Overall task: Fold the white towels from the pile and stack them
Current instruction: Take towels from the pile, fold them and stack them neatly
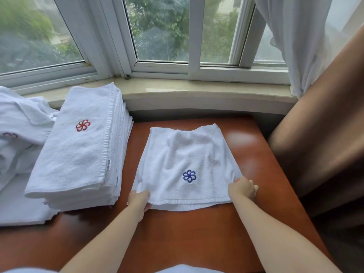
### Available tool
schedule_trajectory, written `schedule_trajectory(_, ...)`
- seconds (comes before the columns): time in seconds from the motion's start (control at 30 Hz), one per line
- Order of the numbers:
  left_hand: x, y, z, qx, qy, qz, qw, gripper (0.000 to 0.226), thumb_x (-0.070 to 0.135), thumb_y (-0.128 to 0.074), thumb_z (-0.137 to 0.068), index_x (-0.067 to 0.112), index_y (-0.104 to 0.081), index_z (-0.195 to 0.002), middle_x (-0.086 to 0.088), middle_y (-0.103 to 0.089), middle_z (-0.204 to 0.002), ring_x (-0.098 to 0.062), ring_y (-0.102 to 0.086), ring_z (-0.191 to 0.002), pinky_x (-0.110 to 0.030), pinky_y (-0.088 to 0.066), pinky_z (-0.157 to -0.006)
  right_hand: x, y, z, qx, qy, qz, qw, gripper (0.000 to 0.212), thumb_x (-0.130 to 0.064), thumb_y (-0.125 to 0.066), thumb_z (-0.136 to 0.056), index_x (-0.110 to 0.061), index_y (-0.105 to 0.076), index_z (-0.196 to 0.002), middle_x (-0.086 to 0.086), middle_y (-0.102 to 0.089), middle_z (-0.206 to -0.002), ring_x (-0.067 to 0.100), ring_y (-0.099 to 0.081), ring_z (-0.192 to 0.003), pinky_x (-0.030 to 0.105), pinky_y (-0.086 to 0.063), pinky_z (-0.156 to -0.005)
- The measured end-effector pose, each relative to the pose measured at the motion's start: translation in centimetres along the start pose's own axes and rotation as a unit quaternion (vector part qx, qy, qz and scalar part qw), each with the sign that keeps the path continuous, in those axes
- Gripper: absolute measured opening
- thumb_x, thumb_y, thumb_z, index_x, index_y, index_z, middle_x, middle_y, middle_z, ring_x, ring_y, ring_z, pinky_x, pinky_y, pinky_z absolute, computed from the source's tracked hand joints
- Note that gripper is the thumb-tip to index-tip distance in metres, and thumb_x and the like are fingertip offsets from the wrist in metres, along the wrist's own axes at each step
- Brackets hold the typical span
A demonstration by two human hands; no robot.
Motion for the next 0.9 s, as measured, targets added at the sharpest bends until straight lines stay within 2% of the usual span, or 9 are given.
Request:
schedule_trajectory(0.13, 0.4, 0.6, -0.1, 0.024, 0.004, 0.002, 1.000, 0.052, 0.021, -0.060, -0.092, 0.009, -0.038, -0.138, -0.018, -0.051, -0.127, -0.032, -0.056, -0.106, -0.038, -0.057, -0.072, -1.4, -0.2, 0.2, -0.020, 0.030, -0.016, 0.999, 0.022, -0.006, -0.048, -0.084, -0.015, -0.060, -0.100, 0.008, -0.049, -0.121, 0.028, -0.038, -0.118, 0.036, -0.039, -0.093)
schedule_trajectory(0.3, 0.3, 0.8, -0.8, 0.033, 0.023, -0.012, 0.999, 0.051, 0.018, -0.057, -0.093, 0.008, -0.038, -0.140, -0.017, -0.050, -0.124, -0.035, -0.057, -0.106, -0.041, -0.057, -0.071, -1.1, -0.8, 0.3, -0.033, 0.020, 0.009, 0.999, 0.048, -0.007, -0.050, -0.083, -0.015, -0.042, -0.129, 0.013, -0.041, -0.132, 0.032, -0.039, -0.123, 0.042, -0.036, -0.100)
schedule_trajectory(0.4, 0.2, 0.6, -1.1, 0.024, 0.029, -0.015, 0.999, 0.050, 0.012, -0.056, -0.094, 0.007, -0.038, -0.140, -0.013, -0.045, -0.113, -0.032, -0.055, -0.093, -0.044, -0.057, -0.077, 0.0, -1.2, 0.2, -0.060, -0.031, 0.002, 0.998, 0.049, -0.008, -0.051, -0.086, -0.010, -0.039, -0.133, 0.017, -0.042, -0.134, 0.036, -0.045, -0.122, 0.041, -0.037, -0.103)
schedule_trajectory(0.5, 0.3, 0.2, -1.3, 0.017, 0.026, -0.020, 0.999, 0.049, 0.011, -0.056, -0.094, 0.007, -0.039, -0.140, -0.010, -0.044, -0.105, -0.027, -0.053, -0.079, -0.041, -0.056, -0.071, 0.0, -0.9, -0.2, -0.048, -0.014, 0.052, 0.997, 0.034, -0.012, -0.053, -0.087, -0.014, -0.057, -0.120, 0.011, -0.053, -0.127, 0.029, -0.046, -0.120, 0.035, -0.038, -0.101)
schedule_trajectory(0.57, 0.3, 0.1, -1.2, 0.014, 0.020, -0.023, 0.999, 0.052, 0.014, -0.058, -0.094, 0.009, -0.039, -0.142, -0.008, -0.045, -0.105, -0.027, -0.054, -0.080, -0.038, -0.056, -0.066, -0.7, -0.5, -0.2, -0.016, 0.040, 0.050, 0.998, 0.021, -0.013, -0.053, -0.084, -0.024, -0.064, -0.099, 0.004, -0.049, -0.121, 0.025, -0.040, -0.117, 0.033, -0.035, -0.099)
schedule_trajectory(0.67, 0.3, 0.1, -1.1, 0.020, 0.019, -0.023, 0.999, 0.050, 0.020, -0.060, -0.092, 0.010, -0.043, -0.138, -0.003, -0.046, -0.101, -0.025, -0.054, -0.080, -0.036, -0.057, -0.064, -2.1, -1.1, 0.5, -0.030, 0.115, -0.001, 0.993, 0.013, -0.012, -0.048, -0.080, -0.024, -0.047, -0.075, -0.008, -0.039, -0.106, 0.019, -0.041, -0.101, 0.032, -0.038, -0.085)
schedule_trajectory(0.77, 0.2, 0.4, -1.2, 0.035, 0.019, -0.025, 0.999, 0.041, 0.019, -0.060, -0.091, 0.008, -0.050, -0.130, -0.007, -0.051, -0.093, -0.025, -0.054, -0.076, -0.040, -0.058, -0.072, -1.7, -2.7, 1.0, -0.100, 0.082, -0.131, 0.983, 0.024, -0.010, -0.043, -0.084, -0.022, -0.028, -0.070, -0.006, -0.033, -0.077, 0.013, -0.032, -0.062, 0.026, -0.026, -0.056)
schedule_trajectory(0.83, 0.5, 0.7, -1.2, 0.048, 0.004, -0.048, 0.998, 0.036, 0.009, -0.057, -0.089, 0.002, -0.053, -0.124, -0.012, -0.058, -0.094, -0.029, -0.058, -0.077, -0.045, -0.057, -0.079, -1.3, -3.1, 0.8, -0.130, 0.038, -0.208, 0.969, 0.023, -0.011, -0.048, -0.084, -0.021, -0.030, -0.074, -0.005, -0.031, -0.072, 0.013, -0.028, -0.060, 0.026, -0.024, -0.055)
schedule_trajectory(0.9, 1.0, 1.5, -1.0, 0.075, 0.012, -0.052, 0.996, 0.035, 0.001, -0.051, -0.087, -0.002, -0.055, -0.122, -0.018, -0.061, -0.104, -0.035, -0.062, -0.090, -0.046, -0.055, -0.085, -1.4, -3.0, 0.7, -0.160, 0.003, -0.229, 0.960, 0.019, -0.013, -0.054, -0.085, -0.019, -0.037, -0.079, -0.002, -0.036, -0.073, 0.014, -0.033, -0.062, 0.028, -0.028, -0.059)
Point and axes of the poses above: each hand's wrist, its own z-axis away from the middle knuckle, its own y-axis out of the back of the hand, x = y × z, the point moved 10 cm from there along -z, towards the middle knuckle
